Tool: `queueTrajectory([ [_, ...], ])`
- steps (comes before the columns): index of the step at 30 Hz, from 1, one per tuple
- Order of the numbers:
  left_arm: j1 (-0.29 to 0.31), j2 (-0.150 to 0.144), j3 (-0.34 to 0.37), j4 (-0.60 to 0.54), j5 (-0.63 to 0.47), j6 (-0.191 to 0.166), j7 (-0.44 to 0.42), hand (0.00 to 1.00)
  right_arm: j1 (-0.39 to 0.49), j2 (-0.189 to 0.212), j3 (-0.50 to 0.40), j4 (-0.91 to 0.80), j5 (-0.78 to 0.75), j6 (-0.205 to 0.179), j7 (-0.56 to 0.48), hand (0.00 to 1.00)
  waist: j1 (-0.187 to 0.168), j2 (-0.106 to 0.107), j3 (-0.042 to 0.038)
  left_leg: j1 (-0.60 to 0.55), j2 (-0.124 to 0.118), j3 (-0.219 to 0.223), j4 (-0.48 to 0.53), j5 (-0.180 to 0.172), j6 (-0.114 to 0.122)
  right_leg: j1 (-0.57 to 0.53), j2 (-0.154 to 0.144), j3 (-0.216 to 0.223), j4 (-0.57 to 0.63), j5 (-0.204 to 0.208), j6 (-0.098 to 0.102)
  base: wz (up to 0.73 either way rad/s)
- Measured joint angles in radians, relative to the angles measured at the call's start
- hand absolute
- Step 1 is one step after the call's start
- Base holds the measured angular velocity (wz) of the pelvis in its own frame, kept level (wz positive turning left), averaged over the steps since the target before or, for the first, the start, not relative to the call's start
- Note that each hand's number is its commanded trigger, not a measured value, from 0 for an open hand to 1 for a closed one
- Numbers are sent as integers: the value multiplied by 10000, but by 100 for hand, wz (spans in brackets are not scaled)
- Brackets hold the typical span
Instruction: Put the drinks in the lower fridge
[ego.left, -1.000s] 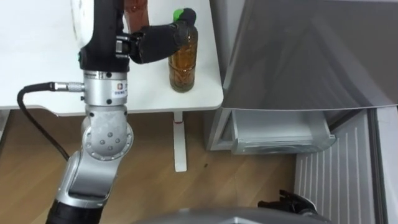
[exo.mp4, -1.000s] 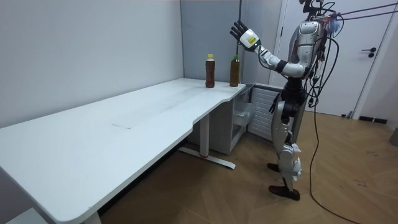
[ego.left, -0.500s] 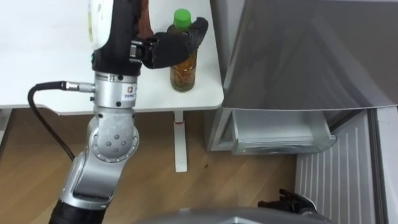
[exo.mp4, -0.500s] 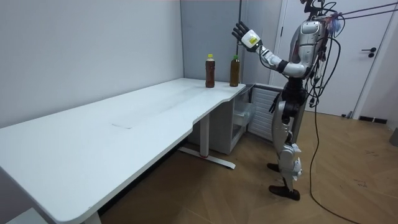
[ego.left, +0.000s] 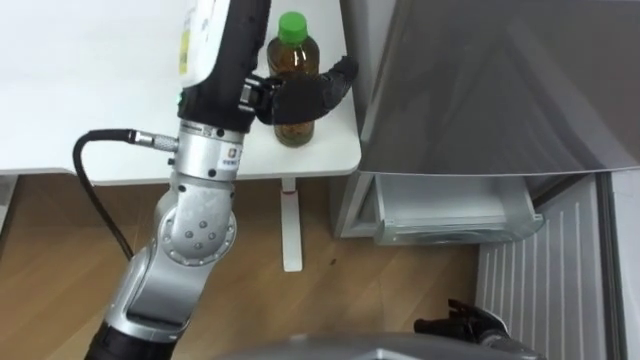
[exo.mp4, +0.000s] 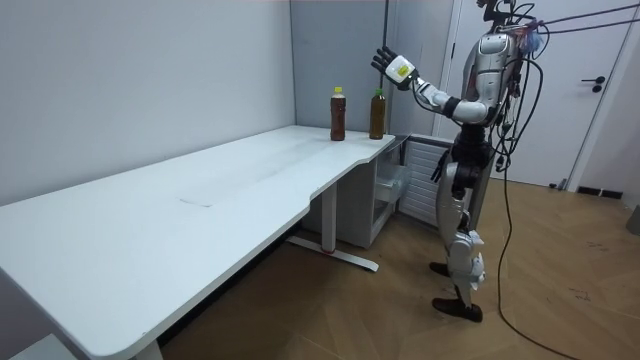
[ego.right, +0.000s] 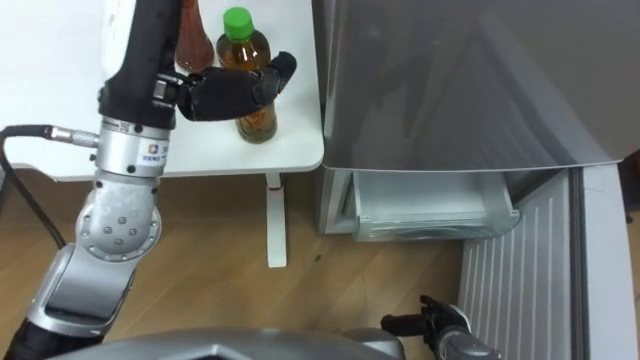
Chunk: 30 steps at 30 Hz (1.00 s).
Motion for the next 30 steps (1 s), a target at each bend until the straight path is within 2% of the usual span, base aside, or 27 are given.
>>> queueTrajectory([
  [10,145,61,-84,270,2,423,-515,0,-40,-45,-15,-29,-92,203,142,0,-7,40,-61,42,3,5,3,0,0,25,-4,-13,45,6,-6,0],
  [20,221,63,-139,546,-52,429,-1049,0,-37,-46,-2,-74,-104,203,151,0,14,38,-67,43,3,0,22,12,19,-69,-5,-1,32,10,-1,0],
  [30,220,50,-209,981,-505,419,-1114,0,-40,-38,63,-80,-106,175,149,0,21,10,-39,83,3,-26,-16,12,18,60,0,18,14,10,-1,0],
])
